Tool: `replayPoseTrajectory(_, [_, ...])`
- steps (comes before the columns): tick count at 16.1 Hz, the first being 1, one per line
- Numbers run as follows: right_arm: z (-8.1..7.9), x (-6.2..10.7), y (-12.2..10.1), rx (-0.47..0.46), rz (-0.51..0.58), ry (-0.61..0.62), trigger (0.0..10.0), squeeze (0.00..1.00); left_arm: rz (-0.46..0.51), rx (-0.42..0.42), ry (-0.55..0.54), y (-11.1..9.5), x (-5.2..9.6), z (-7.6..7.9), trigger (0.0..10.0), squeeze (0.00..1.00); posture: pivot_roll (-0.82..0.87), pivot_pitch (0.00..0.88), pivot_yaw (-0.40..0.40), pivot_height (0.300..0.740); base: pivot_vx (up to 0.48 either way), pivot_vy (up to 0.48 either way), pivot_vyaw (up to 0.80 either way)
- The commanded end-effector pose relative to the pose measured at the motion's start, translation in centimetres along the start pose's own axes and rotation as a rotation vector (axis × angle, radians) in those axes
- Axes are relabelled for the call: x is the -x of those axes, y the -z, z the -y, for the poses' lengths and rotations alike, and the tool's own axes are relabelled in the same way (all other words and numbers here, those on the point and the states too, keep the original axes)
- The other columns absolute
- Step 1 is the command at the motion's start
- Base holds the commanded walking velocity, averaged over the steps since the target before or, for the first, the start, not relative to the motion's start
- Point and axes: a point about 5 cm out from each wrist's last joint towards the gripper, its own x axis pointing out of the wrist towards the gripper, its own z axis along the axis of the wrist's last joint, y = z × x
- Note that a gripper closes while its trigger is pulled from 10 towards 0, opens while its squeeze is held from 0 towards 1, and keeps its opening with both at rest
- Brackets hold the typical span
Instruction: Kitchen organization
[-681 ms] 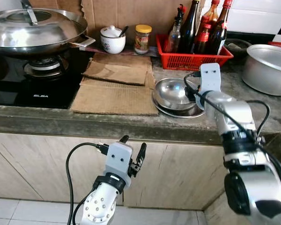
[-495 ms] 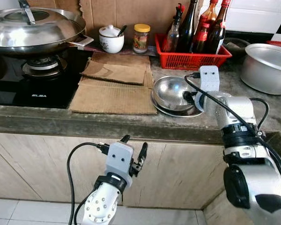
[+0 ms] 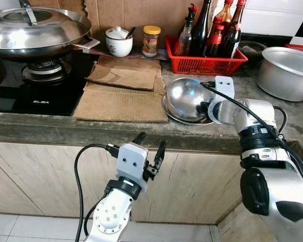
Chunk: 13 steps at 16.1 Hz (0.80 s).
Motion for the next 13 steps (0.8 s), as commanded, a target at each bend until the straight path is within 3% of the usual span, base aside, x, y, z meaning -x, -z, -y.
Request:
replayPoseTrajectory(1, [-0.2,0.1,-0.3,-0.022,-0.002,0.007,0.0,0.00,0.005,-0.001,0.006,0.0,-0.2,0.1,10.0,0.00,0.08,0.046,-0.109,0.740,0.000,0.000,0.00])
replayPoseTrajectory(4, [-0.1,-0.1,-0.1,-0.053,0.004,0.020,0.0,0.00,-0.001,-0.005,0.006,0.2,-0.2,0.0,10.0,0.00,0.08,0.029,-0.108,0.740,0.000,0.000,0.00])
replayPoseTrajectory(8, [-0.1,-0.1,-0.6,-0.241,0.097,0.009,0.0,0.00,-0.012,-0.012,0.005,0.5,-0.2,-0.1,10.0,0.00,0.08,0.019,-0.110,0.740,0.000,0.000,0.00])
replayPoseTrajectory(11, [-0.1,1.4,-2.4,-0.439,0.356,-0.034,0.0,0.00,-0.017,-0.013,0.001,0.7,-0.4,-0.2,10.0,0.00,0.08,0.016,-0.102,0.740,0.000,0.000,0.00])
replayPoseTrajectory(13, [0.1,3.3,-2.5,-0.372,0.566,0.005,0.0,0.00,-0.024,-0.019,-0.002,0.8,-0.4,-0.3,10.0,0.00,0.08,0.018,-0.099,0.740,0.000,0.000,0.00])
